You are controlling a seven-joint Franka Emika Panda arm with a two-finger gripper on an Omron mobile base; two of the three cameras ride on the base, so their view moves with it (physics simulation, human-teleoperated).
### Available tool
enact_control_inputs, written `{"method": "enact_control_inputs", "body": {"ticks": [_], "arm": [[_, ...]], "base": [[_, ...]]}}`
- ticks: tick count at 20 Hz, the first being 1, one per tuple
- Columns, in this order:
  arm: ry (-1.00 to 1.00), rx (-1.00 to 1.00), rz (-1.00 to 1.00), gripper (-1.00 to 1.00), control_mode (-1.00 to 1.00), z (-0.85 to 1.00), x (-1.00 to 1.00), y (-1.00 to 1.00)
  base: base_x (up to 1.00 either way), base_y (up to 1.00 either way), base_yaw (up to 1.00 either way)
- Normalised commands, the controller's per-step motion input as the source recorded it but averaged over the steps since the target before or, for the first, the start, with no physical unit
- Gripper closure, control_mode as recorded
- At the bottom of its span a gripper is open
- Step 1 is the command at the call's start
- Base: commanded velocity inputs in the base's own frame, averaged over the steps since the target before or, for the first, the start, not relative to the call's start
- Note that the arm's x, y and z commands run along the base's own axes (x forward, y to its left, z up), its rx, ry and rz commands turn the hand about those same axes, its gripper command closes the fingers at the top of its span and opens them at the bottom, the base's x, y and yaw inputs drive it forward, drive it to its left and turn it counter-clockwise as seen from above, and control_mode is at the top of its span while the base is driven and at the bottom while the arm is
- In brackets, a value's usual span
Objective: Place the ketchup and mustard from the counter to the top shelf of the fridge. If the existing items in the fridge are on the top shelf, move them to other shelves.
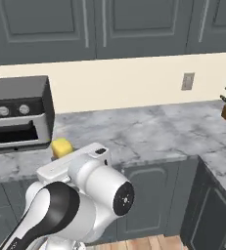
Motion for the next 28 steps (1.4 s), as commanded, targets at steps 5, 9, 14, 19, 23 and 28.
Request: {"method": "enact_control_inputs", "body": {"ticks": [5, 9, 14, 19, 23, 28], "arm": [[0.0, 0.0, 0.0, 1.0, 1.0, 0.0, 0.0, 0.0], [0.0, 0.0, 0.0, 1.0, 1.0, 0.0, 0.0, 0.0], [0.0, 0.0, 0.0, 1.0, 1.0, 0.0, 0.0, 0.0], [0.0, 0.0, 0.0, 1.0, 1.0, 0.0, 0.0, 0.0], [0.0, 0.0, 0.0, 1.0, 1.0, 0.0, 0.0, 0.0], [0.0, 0.0, 0.0, 1.0, 1.0, 0.0, 0.0, 0.0]], "base": [[0.0, 0.05, -1.0], [0.0, 0.0, -0.97], [0.0, -0.01, -0.93], [0.0, -0.17, -0.9], [0.0, -0.52, -0.81], [0.0, -0.73, -0.76]]}}
